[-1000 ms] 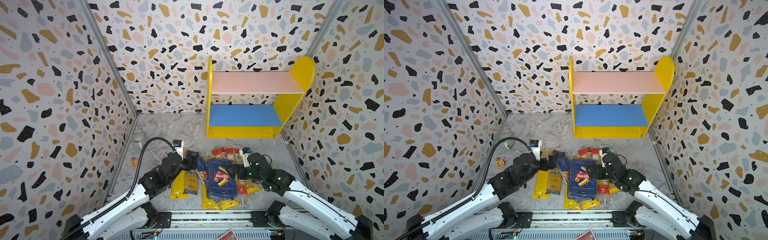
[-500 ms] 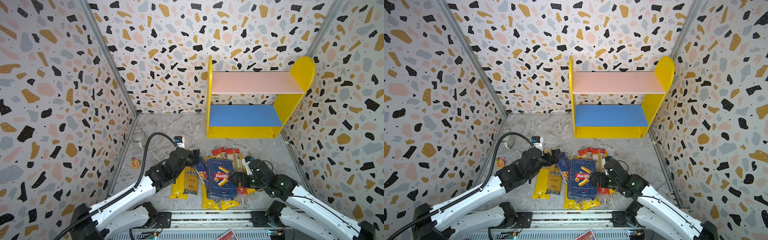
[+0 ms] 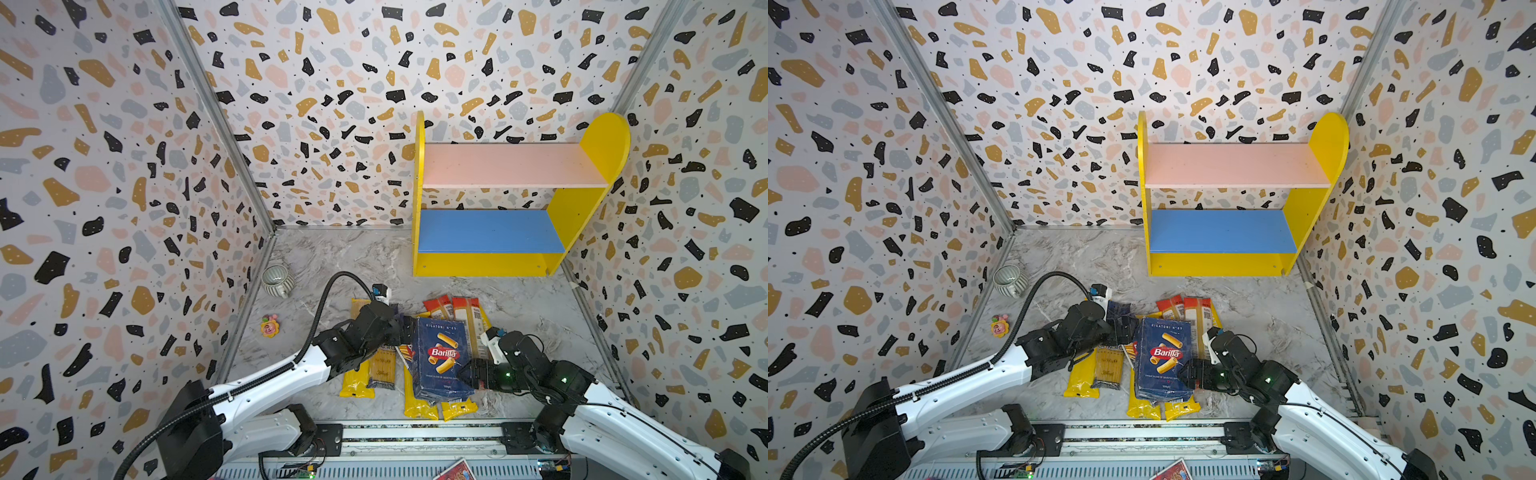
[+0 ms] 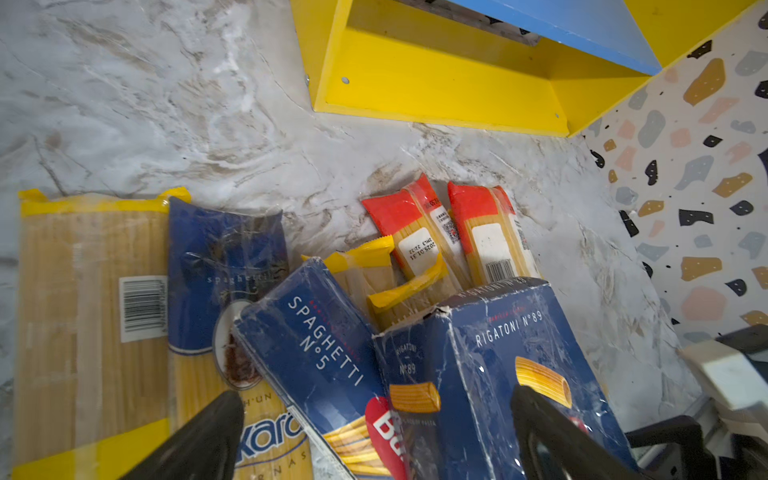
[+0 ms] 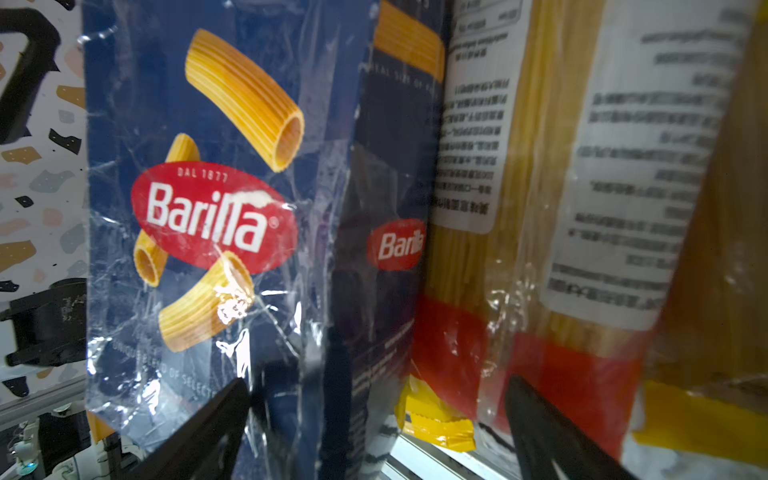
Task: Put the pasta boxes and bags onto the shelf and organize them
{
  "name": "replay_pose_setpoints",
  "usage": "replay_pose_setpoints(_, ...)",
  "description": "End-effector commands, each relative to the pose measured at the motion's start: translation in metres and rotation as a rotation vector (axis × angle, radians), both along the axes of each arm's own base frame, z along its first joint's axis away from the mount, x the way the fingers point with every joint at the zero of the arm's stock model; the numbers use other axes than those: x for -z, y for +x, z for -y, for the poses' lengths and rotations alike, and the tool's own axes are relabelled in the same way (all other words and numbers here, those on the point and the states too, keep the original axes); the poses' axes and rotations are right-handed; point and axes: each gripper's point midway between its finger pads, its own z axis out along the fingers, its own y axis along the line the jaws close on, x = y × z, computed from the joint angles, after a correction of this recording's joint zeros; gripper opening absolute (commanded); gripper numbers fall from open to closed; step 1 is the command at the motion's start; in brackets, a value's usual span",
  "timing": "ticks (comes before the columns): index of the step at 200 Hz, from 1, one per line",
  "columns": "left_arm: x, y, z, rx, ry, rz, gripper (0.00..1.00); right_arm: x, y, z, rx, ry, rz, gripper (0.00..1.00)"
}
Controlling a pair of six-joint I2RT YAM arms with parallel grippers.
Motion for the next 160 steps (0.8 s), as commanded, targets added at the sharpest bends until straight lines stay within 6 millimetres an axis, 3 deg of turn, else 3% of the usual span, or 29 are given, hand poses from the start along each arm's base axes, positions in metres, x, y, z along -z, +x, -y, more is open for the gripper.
replay_pose_setpoints(1,-0.005,-0.01,0.001,0.005,-0.042,-0.005,1.0,-0.008,-0.009,-0.01,-0.031,0.059,-0.022,0.95)
replay_pose_setpoints(48,-0.02,-0.016,0.007,0.013,-0.123,0.005,0.94,-0.01,-0.02,-0.025,-0.066,0.132,-0.05,0.95)
replay_pose_setpoints(90,-0.002,-0.029,0.017,0.043,-0.131,-0.038,0.88,0.005,-0.024,-0.039,-0.084,0.217,-0.09,0.97)
replay_pose_setpoints(160,0.017,-0.034,0.016,0.035,-0.13,-0.054,0.67,-0.01,-0.015,-0.059,-0.106,0.333,-0.05,0.98)
